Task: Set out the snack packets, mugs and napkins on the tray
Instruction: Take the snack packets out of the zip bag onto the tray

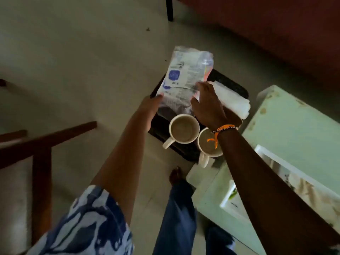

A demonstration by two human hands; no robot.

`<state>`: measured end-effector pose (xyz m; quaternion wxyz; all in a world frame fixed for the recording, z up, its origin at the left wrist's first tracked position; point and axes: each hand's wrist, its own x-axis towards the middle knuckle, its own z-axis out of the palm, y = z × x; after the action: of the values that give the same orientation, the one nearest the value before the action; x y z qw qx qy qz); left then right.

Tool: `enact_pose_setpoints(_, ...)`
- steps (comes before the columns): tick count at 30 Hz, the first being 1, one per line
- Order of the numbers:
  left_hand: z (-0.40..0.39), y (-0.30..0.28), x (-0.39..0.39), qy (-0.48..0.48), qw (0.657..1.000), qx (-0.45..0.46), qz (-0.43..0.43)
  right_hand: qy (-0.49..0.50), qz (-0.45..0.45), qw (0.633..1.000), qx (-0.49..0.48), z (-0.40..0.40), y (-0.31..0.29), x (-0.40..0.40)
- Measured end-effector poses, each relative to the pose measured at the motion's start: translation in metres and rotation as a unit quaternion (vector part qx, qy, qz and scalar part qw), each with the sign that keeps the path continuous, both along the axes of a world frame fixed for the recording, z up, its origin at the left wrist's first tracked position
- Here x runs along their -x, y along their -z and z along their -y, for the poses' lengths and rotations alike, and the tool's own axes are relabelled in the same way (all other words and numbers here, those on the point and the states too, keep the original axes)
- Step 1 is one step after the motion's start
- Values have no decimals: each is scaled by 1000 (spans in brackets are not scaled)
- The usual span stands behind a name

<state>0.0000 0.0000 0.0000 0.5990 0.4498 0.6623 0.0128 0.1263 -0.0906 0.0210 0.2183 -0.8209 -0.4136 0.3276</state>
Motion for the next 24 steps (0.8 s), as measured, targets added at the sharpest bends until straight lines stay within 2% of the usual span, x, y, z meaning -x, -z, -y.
enact_pose_setpoints(5, -17, 25, -13, 34, 996, 30, 76, 51, 5, 998, -34, -11, 18, -2)
enact_pose_setpoints(9, -21, 31, -7, -44, 991, 58, 114, 82, -4, 995, -48, -16, 21, -1)
enact_pose_setpoints(15, -17, 28, -8, -92, 981, -4, 170, 81, -75, 992, -59, -15, 16, -14)
enact_pose_setpoints(19, -13, 25, -11, -103, 980, -80, 153, 59, 15, 996, -65, 6, 13, -6)
enact_pose_setpoints(24, -12, 17, -15, -117, 966, -159, 168, -62, 110, 992, -13, 33, 11, 23)
